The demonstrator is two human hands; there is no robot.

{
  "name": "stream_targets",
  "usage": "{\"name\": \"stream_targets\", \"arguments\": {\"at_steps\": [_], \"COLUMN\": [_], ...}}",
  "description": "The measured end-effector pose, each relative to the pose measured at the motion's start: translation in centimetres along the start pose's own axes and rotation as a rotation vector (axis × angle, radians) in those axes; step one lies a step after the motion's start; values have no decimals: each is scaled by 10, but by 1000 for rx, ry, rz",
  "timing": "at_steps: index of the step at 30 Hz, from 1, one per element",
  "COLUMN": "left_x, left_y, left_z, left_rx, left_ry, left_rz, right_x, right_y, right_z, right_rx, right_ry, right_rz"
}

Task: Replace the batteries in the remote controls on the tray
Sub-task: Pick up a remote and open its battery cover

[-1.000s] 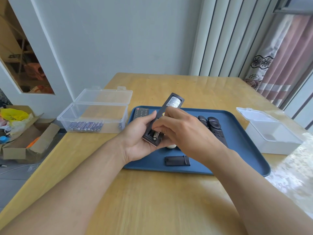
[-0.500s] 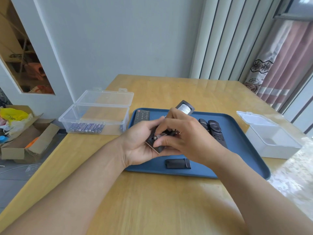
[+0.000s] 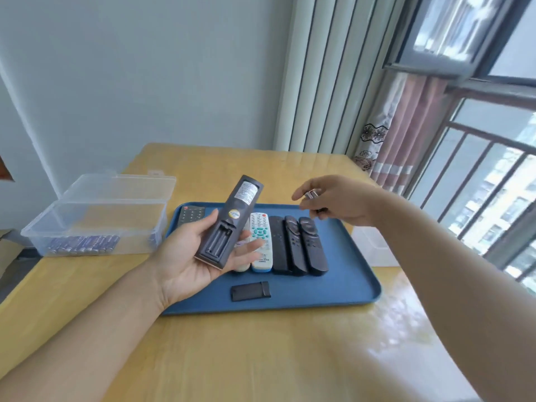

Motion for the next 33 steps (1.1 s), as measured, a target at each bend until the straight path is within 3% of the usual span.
{"name": "stream_targets", "arguments": {"at_steps": [3,7,15,19,33], "left_x": [-2,-5,-4,-4,-4], "left_y": [-3,-5,-8,-8,-9], "left_z": [-3,-9,-20,-22,-22], "left_rx": [-25,-28,9,3,-11], "left_ry": [-1,-6,-61,-74,-78], "left_rz": [-36,-49,-109,-98,-98], "right_x": [51,88,73,56,51], "right_y": [4,22,30,26,24], "right_z": [17,49,105,123,129], "right_rx": [-107,-305,-464,-475,-540], "right_ry": [287,456,557,744,558], "right_rz": [35,26,16,19,48]}}
Point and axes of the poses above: each hand's wrist, its own y-axis away from the middle knuckle, its own x-axis out of the back of the hand, z = x × y, the point moved 4 cm from there along -y, towards the middle knuckle, and after that the axes turned 10 degrees about y, right-handed, at the moved point
